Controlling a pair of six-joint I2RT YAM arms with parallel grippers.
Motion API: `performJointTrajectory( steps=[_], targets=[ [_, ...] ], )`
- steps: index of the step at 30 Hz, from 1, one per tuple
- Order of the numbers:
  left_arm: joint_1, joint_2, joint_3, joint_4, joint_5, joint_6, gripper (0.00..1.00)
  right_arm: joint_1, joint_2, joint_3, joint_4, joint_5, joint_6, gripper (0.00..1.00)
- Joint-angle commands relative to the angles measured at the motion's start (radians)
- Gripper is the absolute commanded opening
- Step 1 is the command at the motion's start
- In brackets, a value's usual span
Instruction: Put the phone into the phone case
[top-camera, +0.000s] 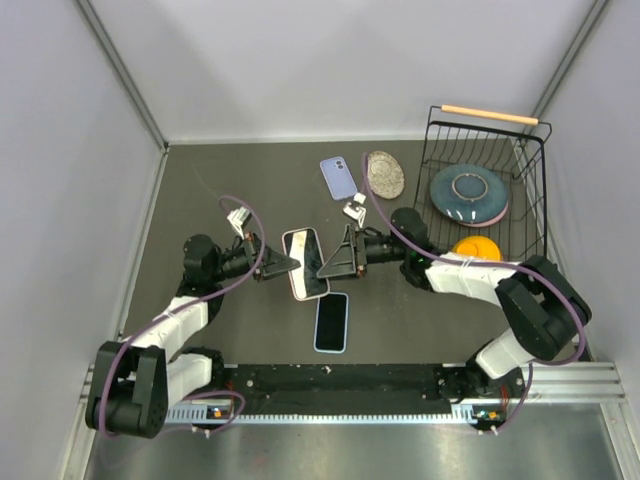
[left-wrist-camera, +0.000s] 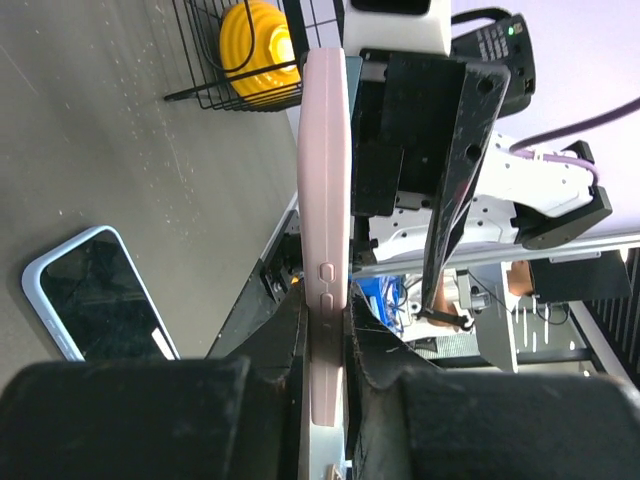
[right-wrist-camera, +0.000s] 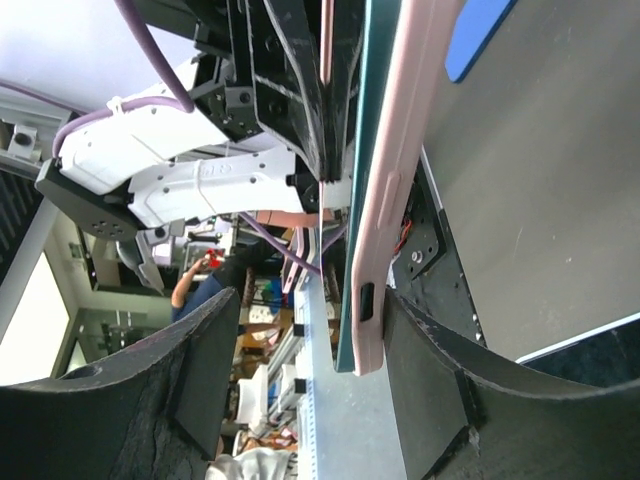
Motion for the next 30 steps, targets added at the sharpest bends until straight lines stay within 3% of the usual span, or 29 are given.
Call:
performJointTrajectory(
  steps=[1, 5, 8, 9, 10, 12, 17, 20, 23, 24, 26, 27, 30],
  targets=[
    [0.009, -0.039, -0.001, 0.094, -0.078, -0.019, 0.00, 0.039, -0.037, -0.022, 0.075, -0.019, -0.008, 0.58],
    [0.009, -0.037, 0.007, 0.054, -0.075, 0.009, 0.00, 0.048, -0.031, -0.041, 0.121, 0.000, 0.024, 0.52],
    [0.011, -0.042, 0.042, -0.109, -0.092, 0.110, 0.00, 0.049, -0.034, -0.052, 0.140, 0.014, 0.063, 0.33],
    [0.011, -0.046, 0.074, -0.175, -0.106, 0.203, 0.00, 0.049, -0.040, -0.053, 0.143, 0.019, 0.079, 0.20],
    [0.009, -0.060, 0.094, -0.345, -0.149, 0.258, 0.00, 0.049, -0.051, -0.058, 0.134, 0.025, 0.084, 0.15],
    [0.002, -0.075, 0.149, -0.497, -0.198, 0.416, 0.00, 0.049, -0.066, -0.056, 0.042, 0.068, 0.084, 0.06],
    [-0.006, -0.091, 0.183, -0.650, -0.250, 0.559, 0.00, 0.049, -0.118, -0.010, -0.214, 0.184, -0.005, 0.00],
    [-0.017, -0.101, 0.178, -0.655, -0.236, 0.575, 0.00, 0.049, -0.124, 0.010, -0.249, 0.192, -0.019, 0.00],
    [-0.024, -0.101, 0.169, -0.612, -0.146, 0.521, 0.00, 0.049, -0.132, 0.020, -0.245, 0.174, -0.042, 0.11],
    [-0.029, -0.103, 0.157, -0.562, -0.091, 0.500, 0.00, 0.051, -0.141, 0.033, -0.259, 0.171, -0.092, 0.25],
    [-0.032, -0.115, 0.157, -0.549, -0.048, 0.475, 0.00, 0.049, -0.160, 0.059, -0.378, 0.178, -0.229, 0.40],
    [-0.037, -0.121, 0.157, -0.541, -0.007, 0.470, 0.00, 0.049, -0.183, 0.089, -0.432, 0.188, -0.273, 0.55],
    [-0.038, -0.154, 0.146, -0.514, 0.046, 0.440, 0.00, 0.046, -0.207, 0.132, -0.538, 0.211, -0.408, 0.72]
  ],
)
